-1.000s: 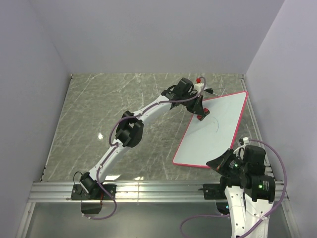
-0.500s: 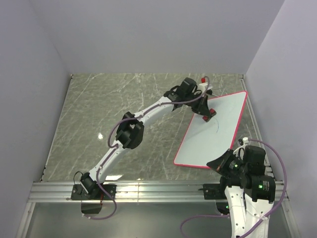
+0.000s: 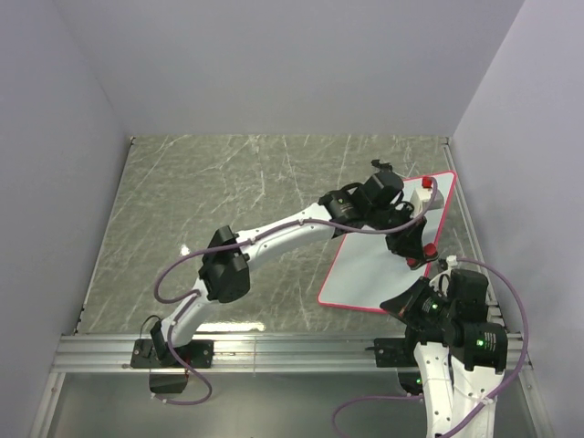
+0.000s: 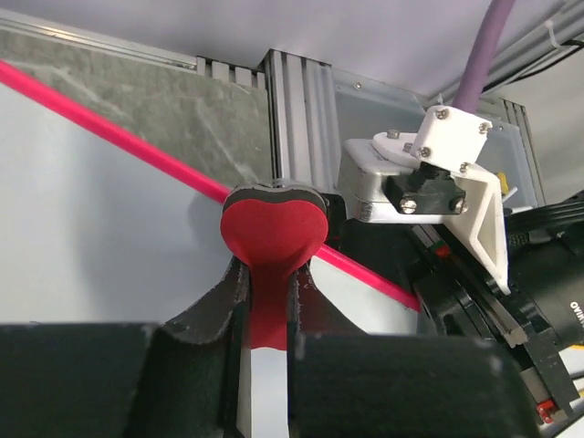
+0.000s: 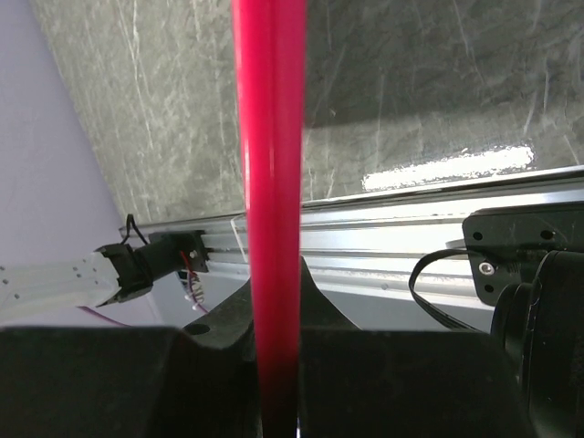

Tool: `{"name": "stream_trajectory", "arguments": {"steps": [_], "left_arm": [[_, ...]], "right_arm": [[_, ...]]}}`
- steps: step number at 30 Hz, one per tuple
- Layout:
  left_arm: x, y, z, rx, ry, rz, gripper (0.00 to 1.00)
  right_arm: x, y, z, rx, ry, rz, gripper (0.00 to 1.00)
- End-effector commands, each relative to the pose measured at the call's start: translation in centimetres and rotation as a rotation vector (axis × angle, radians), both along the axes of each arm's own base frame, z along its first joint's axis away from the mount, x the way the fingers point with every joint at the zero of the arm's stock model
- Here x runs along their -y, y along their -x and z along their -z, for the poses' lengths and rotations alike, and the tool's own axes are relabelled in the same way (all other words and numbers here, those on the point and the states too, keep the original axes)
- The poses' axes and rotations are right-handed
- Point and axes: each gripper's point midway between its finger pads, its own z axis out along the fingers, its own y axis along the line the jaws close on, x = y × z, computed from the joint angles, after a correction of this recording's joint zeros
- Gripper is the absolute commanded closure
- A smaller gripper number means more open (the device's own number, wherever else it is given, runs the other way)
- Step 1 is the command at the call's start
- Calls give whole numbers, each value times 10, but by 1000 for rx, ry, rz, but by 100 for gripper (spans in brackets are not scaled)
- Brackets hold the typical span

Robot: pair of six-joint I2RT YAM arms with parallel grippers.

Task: Erase the whiteboard

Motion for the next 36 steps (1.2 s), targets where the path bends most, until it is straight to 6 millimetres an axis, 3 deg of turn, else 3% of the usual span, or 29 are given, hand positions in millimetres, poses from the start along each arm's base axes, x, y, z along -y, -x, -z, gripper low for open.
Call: {"name": "stream_trajectory", "arguments": {"steps": [1, 3, 9, 10, 13, 16, 17, 21, 27, 31, 32, 34, 35, 36], "left_arm": [[-22, 38, 105, -92, -308, 35, 100], [-23, 24, 124, -149, -360, -14, 100], [-32, -60, 155, -307, -382, -242, 100], [-39, -83, 158, -332, -391, -305, 100], [-60, -122, 184, -409, -430, -428, 100], [-79, -148, 207, -465, -475, -510, 100], [-86, -149, 223, -476, -519, -530, 100], [-96, -159, 239, -480, -553, -550, 100], [-102, -154, 222, -483, -538, -546, 100], [-103, -161, 184, -424, -491, -552, 100], [-102, -165, 160, -400, -448, -552, 100], [-104, -176, 133, -374, -392, -577, 100], [-107, -180, 102, -343, -340, -594, 100], [-112, -183, 93, -339, -322, -606, 100]], "right_arm": [[-25, 20, -14, 19, -107, -204, 100], [-25, 20, -12, 15, -112, -200, 100], [-25, 20, -13, 19, -109, -198, 100], [-25, 20, -13, 17, -108, -197, 100], [-25, 20, -16, 19, -105, -193, 100], [-24, 18, -18, 22, -104, -191, 100], [-24, 18, -19, 25, -103, -191, 100], [-24, 14, -21, 30, -101, -188, 100], [-19, 2, -27, 56, -76, -157, 100], [-11, -18, -36, 116, -44, -98, 100], [-10, -22, -39, 132, -40, -88, 100], [-6, -36, -46, 171, -31, -54, 100], [-5, -41, -49, 186, -28, -44, 100], [-4, -46, -52, 196, -28, -32, 100]]}}
